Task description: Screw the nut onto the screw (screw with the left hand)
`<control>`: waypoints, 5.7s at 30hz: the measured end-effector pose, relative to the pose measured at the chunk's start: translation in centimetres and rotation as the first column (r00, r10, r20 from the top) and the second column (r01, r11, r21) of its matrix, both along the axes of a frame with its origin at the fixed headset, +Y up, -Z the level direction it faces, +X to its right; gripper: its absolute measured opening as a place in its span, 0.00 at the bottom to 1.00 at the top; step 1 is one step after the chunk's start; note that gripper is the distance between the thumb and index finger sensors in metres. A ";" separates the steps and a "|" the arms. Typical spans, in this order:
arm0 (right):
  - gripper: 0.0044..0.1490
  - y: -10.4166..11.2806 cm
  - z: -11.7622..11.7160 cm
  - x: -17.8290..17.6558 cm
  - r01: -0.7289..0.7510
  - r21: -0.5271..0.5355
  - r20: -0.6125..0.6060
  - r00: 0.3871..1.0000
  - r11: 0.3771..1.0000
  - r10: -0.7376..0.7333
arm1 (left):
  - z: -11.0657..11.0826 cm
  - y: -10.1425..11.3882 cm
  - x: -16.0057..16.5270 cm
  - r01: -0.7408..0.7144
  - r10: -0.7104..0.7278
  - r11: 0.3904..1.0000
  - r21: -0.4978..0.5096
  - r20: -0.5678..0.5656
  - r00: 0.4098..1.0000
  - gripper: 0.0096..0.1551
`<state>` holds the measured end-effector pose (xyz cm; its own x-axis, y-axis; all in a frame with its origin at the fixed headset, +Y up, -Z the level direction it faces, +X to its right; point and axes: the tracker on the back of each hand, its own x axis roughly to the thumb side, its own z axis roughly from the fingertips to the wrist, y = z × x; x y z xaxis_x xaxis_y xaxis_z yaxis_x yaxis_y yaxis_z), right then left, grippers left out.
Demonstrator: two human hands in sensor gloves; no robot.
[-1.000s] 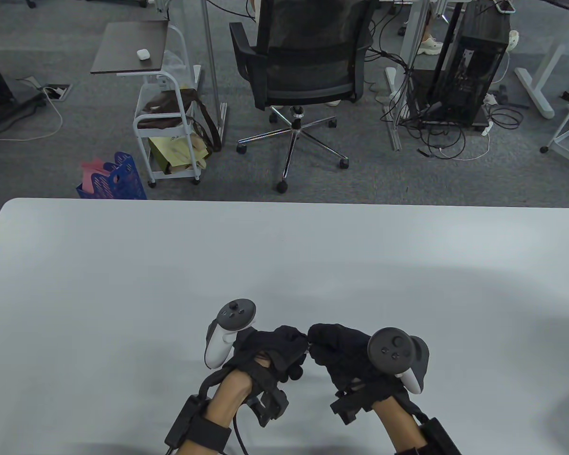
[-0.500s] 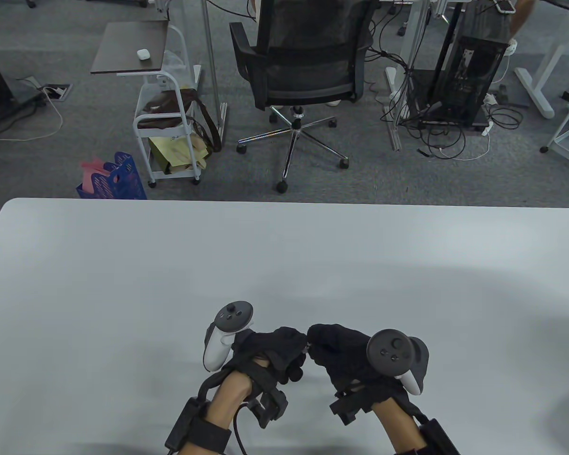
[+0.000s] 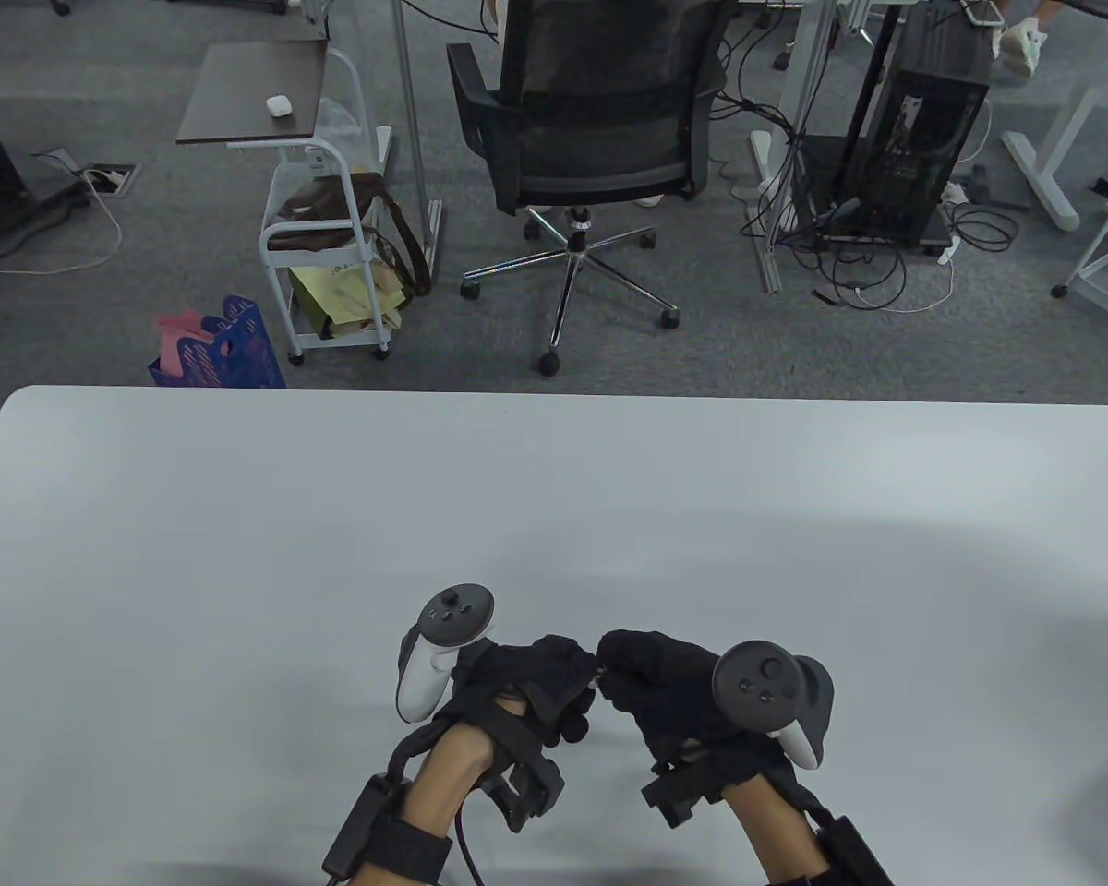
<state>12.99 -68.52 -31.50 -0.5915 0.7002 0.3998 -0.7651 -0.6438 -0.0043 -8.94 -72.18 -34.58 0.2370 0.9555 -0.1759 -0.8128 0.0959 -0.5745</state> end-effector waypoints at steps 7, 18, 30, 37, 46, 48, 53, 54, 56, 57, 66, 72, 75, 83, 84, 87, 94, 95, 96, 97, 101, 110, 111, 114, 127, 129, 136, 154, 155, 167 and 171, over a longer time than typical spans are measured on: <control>0.27 0.1 0.1 0.1 0.013 0.019 0.016 1.000 1.000 -0.014 | 0.1 -0.4 0.0 -0.002 0.002 1.000 -0.007 -0.013 1.000 0.34; 0.27 0.3 0.2 0.2 0.010 0.036 0.020 1.000 0.999 -0.010 | 0.2 -0.2 0.0 -0.022 0.022 1.000 -0.004 0.000 1.000 0.34; 0.27 0.3 0.2 0.3 0.012 0.039 0.019 1.000 0.999 -0.013 | 0.2 0.0 0.1 -0.005 0.006 1.000 0.020 -0.019 1.000 0.32; 0.27 0.3 0.2 0.2 0.017 0.031 0.009 1.000 0.999 -0.018 | 0.3 0.0 0.0 -0.028 0.028 1.000 0.011 0.014 1.000 0.34; 0.27 0.4 0.3 0.2 0.016 0.030 0.009 1.000 0.999 -0.016 | 0.3 0.2 0.3 -0.002 0.002 1.000 0.006 0.023 1.000 0.31; 0.27 0.4 0.3 0.2 0.017 0.030 0.006 1.000 0.999 -0.018 | 0.3 0.2 0.3 -0.013 0.013 1.000 0.001 0.050 0.999 0.31; 0.27 0.4 0.3 0.2 0.019 0.035 0.011 1.000 0.999 -0.020 | 0.3 0.0 0.0 -0.019 0.019 1.000 0.001 0.000 1.000 0.36; 0.27 0.4 0.3 0.2 0.017 0.037 0.014 1.000 0.999 -0.018 | 0.2 0.0 0.1 -0.009 0.009 1.000 0.010 0.005 1.000 0.34; 0.27 0.4 0.3 0.3 0.029 0.032 0.011 0.999 0.999 -0.030 | 0.2 0.2 0.2 -0.018 0.018 1.000 0.011 0.015 1.000 0.32; 0.27 0.4 0.3 0.3 0.028 0.033 0.011 1.000 0.999 -0.028 | 0.2 0.3 0.3 -0.016 0.016 1.000 0.020 0.022 1.000 0.31; 0.27 0.4 0.3 0.3 0.024 0.040 0.014 1.000 0.999 -0.025 | 0.3 0.3 0.1 -0.014 0.014 1.000 0.013 -0.005 1.000 0.33; 0.27 0.5 0.3 0.3 0.030 0.041 0.012 0.999 0.999 -0.030 | 0.3 0.6 0.2 -0.028 0.027 0.999 0.017 0.048 0.998 0.32; 0.27 0.4 0.3 0.3 0.028 0.042 0.013 1.000 0.999 -0.029 | 0.4 0.4 0.0 -0.033 0.033 0.999 0.008 0.001 0.999 0.37; 0.27 0.6 0.4 0.3 0.034 0.045 0.011 0.999 0.998 -0.034 | 0.3 0.7 0.2 -0.028 0.027 0.999 0.025 0.049 0.998 0.32; 0.27 0.6 0.4 0.3 0.032 0.049 0.013 0.999 0.998 -0.033 | 0.3 0.5 0.1 -0.039 0.038 0.999 0.020 0.041 0.998 0.33; 0.27 0.6 0.3 0.4 0.034 0.049 0.016 0.999 0.998 -0.035 | 0.3 0.3 0.1 -0.039 0.039 0.999 0.012 0.008 0.999 0.37; 0.27 0.6 0.3 0.3 0.037 0.047 0.015 0.999 0.998 -0.037 | 0.3 0.7 0.2 -0.033 0.031 0.999 0.028 0.047 0.998 0.31; 0.27 0.6 0.3 0.3 0.036 0.047 0.014 0.999 0.998 -0.037 | 0.3 0.6 0.2 -0.041 0.040 0.999 0.023 0.043 0.998 0.32; 0.27 0.6 0.3 0.3 0.027 0.050 0.015 1.000 0.998 -0.028 | 0.3 0.5 0.1 -0.048 0.048 0.999 0.018 0.032 0.998 0.34; 0.27 0.6 0.4 0.2 0.025 0.050 0.013 1.000 0.998 -0.026 | 0.4 0.4 0.0 -0.054 0.054 0.998 0.013 0.012 0.998 0.38; 0.27 0.6 0.4 0.3 0.025 0.053 0.018 1.000 0.998 -0.026 | 0.3 0.4 0.2 -0.032 0.032 0.999 0.015 0.016 0.999 0.33; 0.27 0.6 0.3 0.1 0.016 0.033 -0.009 1.000 0.999 -0.016 | 0.4 0.7 0.2 -0.016 0.016 1.000 0.020 0.014 1.000 0.31; 0.27 0.7 0.4 0.1 0.017 0.039 -0.005 1.000 0.999 -0.017 | 0.3 0.7 0.3 -0.027 0.026 0.999 0.017 0.034 0.999 0.31; 0.27 0.8 0.5 0.2 0.022 0.055 0.010 1.000 0.998 -0.022 | 0.3 0.7 0.2 -0.052 0.051 0.998 0.023 0.049 0.998 0.34; 0.27 0.8 0.5 0.2 0.020 0.053 0.008 1.000 0.998 -0.021 | 0.3 0.5 -0.1 -0.068 0.068 0.997 0.020 0.025 0.997 0.37; 0.27 0.8 0.5 0.2 0.024 0.052 0.010 1.000 0.998 -0.024 | 0.3 0.5 -0.2 -0.049 0.049 0.999 0.016 -0.016 0.999 0.37; 0.27 0.9 0.5 0.2 0.030 0.052 0.010 0.999 0.998 -0.030 | 0.3 0.8 0.1 -0.030 0.028 0.999 0.037 0.039 0.999 0.31; 0.27 0.0 0.1 0.2 0.006 0.017 0.019 1.000 1.000 -0.006 | 0.3 0.2 0.5 0.036 -0.035 0.998 0.049 -0.036 0.999 0.31; 0.27 0.0 0.1 0.3 0.002 0.017 0.020 1.000 1.000 -0.002 | 0.2 0.2 0.6 0.024 -0.023 0.999 0.040 -0.017 1.000 0.30; 0.27 -0.5 -0.4 0.7 0.044 -0.024 0.032 0.999 0.999 -0.044 | 0.0 -0.8 0.6 -0.031 0.031 1.000 -0.007 0.013 0.999 0.31; 0.27 -0.8 -0.5 0.7 0.031 -0.032 0.032 0.999 0.999 -0.030 | 0.1 -1.3 0.9 -0.009 0.009 1.000 -0.018 -0.015 1.000 0.35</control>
<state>13.72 -69.27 -31.99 -0.5815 0.7308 0.3575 -0.7844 -0.6202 -0.0081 -8.05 -73.46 -34.45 0.2254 0.9543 -0.1965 -0.8220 0.0780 -0.5641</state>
